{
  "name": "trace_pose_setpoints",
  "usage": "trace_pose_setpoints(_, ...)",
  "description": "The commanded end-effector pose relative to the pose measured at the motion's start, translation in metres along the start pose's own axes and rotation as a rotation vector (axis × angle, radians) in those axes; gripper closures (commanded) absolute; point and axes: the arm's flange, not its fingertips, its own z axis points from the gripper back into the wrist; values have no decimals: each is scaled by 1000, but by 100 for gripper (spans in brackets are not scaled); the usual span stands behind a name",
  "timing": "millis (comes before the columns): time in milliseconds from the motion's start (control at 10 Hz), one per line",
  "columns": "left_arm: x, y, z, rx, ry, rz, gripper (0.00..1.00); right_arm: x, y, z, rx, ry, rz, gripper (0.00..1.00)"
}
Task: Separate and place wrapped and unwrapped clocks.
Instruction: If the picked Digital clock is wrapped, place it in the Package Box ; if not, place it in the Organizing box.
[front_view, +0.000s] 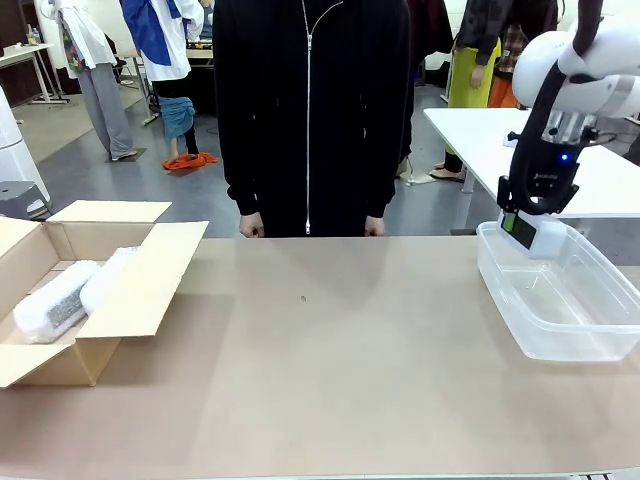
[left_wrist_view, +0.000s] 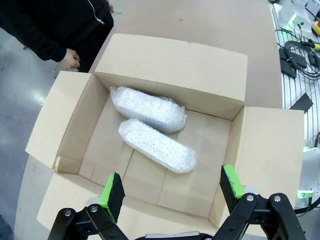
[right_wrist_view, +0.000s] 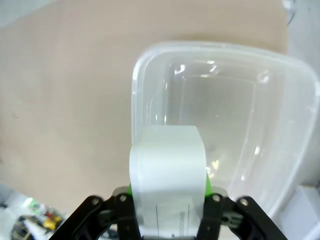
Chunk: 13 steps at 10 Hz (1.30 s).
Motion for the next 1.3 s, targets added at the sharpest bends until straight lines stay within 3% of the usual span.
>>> trace_pose_setpoints(0,0,1,1,4,-15,-9,0,-39,-14,-17,34,-73,91,50)
trace_pose_setpoints(400,0,1,1,4,-15,-9,0,-65,-59,-57,-23,-128,125,50)
trace_pose_setpoints(600,0,1,1,4,-15,-9,0,-68,-47,-81,-35,-159,120,50)
trace_pose_setpoints(900,0,1,1,4,-15,-9,0,-70,-15,-116,-1,-128,128,50)
trace_pose_setpoints(1200,0,1,1,4,-15,-9,0,-68,-15,-119,-42,-121,133,50)
